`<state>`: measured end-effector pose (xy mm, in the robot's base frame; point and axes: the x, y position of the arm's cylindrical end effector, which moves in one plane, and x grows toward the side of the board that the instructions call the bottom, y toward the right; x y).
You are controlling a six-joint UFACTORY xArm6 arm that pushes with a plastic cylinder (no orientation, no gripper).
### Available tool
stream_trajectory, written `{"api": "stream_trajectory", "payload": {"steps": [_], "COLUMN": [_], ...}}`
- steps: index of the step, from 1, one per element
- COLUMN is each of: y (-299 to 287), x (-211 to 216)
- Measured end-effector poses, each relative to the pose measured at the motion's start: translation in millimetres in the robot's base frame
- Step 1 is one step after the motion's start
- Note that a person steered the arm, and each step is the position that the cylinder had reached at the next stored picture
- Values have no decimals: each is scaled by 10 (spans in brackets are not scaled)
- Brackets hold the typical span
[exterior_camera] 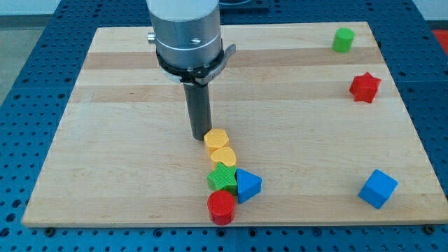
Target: Point your arm at the top right
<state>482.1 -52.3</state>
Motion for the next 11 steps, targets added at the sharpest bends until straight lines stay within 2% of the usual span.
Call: {"api": "stream_trajectory", "payload": {"steps": [2, 3, 5, 7, 8, 9, 10, 11], "y": [0, 1, 553, 1817, 2535, 3500, 3974, 3955], "x": [190, -134, -1656, -2588, -2711, -2667, -2567, -2561]}}
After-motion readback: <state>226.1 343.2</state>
